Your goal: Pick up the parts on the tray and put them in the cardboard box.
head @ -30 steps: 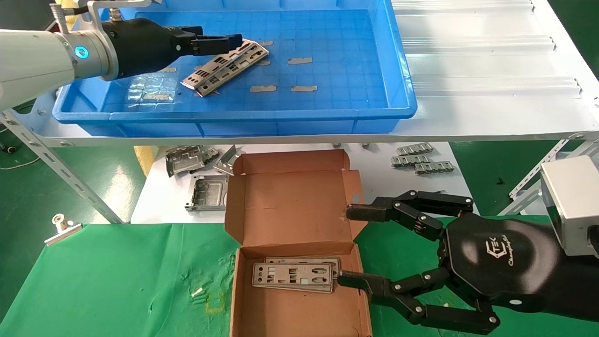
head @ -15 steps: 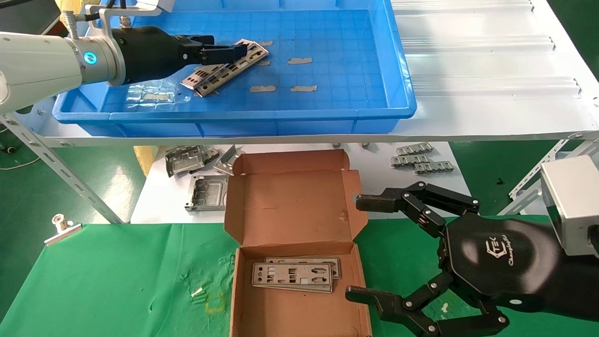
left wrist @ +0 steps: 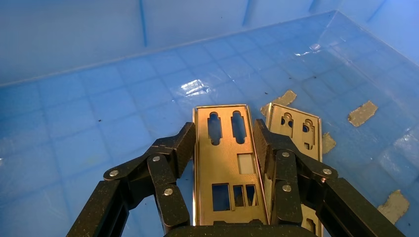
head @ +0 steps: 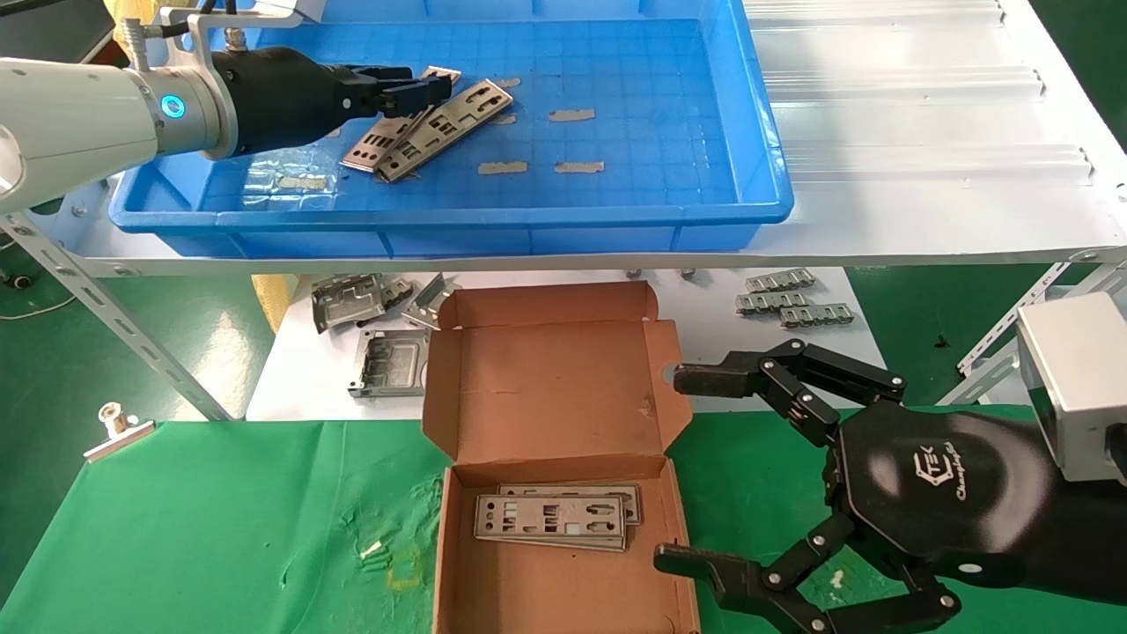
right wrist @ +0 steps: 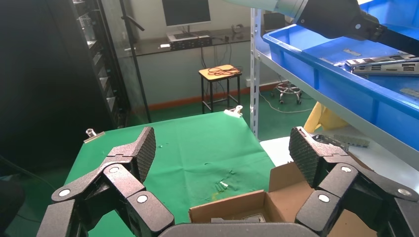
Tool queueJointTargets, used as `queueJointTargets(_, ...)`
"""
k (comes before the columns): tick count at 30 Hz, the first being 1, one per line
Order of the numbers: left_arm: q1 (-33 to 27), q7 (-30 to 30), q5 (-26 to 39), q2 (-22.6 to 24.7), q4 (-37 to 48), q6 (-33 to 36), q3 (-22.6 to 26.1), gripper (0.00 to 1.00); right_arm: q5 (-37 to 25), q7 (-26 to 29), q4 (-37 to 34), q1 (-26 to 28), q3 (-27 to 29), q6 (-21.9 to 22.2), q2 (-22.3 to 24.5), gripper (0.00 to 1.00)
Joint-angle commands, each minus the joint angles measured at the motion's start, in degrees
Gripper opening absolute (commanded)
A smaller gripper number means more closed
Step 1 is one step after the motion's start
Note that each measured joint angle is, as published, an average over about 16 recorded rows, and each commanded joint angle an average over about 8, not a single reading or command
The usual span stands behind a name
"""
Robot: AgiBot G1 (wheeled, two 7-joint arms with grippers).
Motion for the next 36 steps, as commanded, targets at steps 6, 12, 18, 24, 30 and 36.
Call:
queueJointTargets(6, -0.33, -0.46, -0.31, -0.25, -0.33, -0.52, -0.21, 0.00, 0.00, 0.00, 0.00, 0.00, 0.00, 0.00, 0.00, 1.00)
queueJointTargets(12, -1.17, -0.47, -1.26, -0.99, -0.94, -0.21, -0.88, 0.00, 0.00, 0.00, 0.00, 0.00, 0.00, 0.00, 0.00, 1.00)
queueJointTargets(18, -2.52, 0.25, -2.31, -2.32, -2.08, 3.42, -1.60, 0.00, 0.00, 0.00, 0.00, 0.00, 0.00, 0.00, 0.00, 1.00)
queueJointTargets(24, -3.77, 2.13, -3.19, -4.33, -3.97, 12.57, -2.09, 0.00, 0.00, 0.00, 0.00, 0.00, 0.00, 0.00, 0.00, 1.00)
queueJointTargets(30, -4.30, 5.30, -4.20, -6.96, -6.67, 27.90, -2.37, 0.00, 0.00, 0.00, 0.00, 0.00, 0.00, 0.00, 0.00, 1.00)
queueJointTargets(36, -3.06, 9.44, -5.66, -9.04, -10.72, 40.78, -1.94, 0.00, 0.00, 0.00, 0.00, 0.00, 0.00, 0.00, 0.00, 1.00)
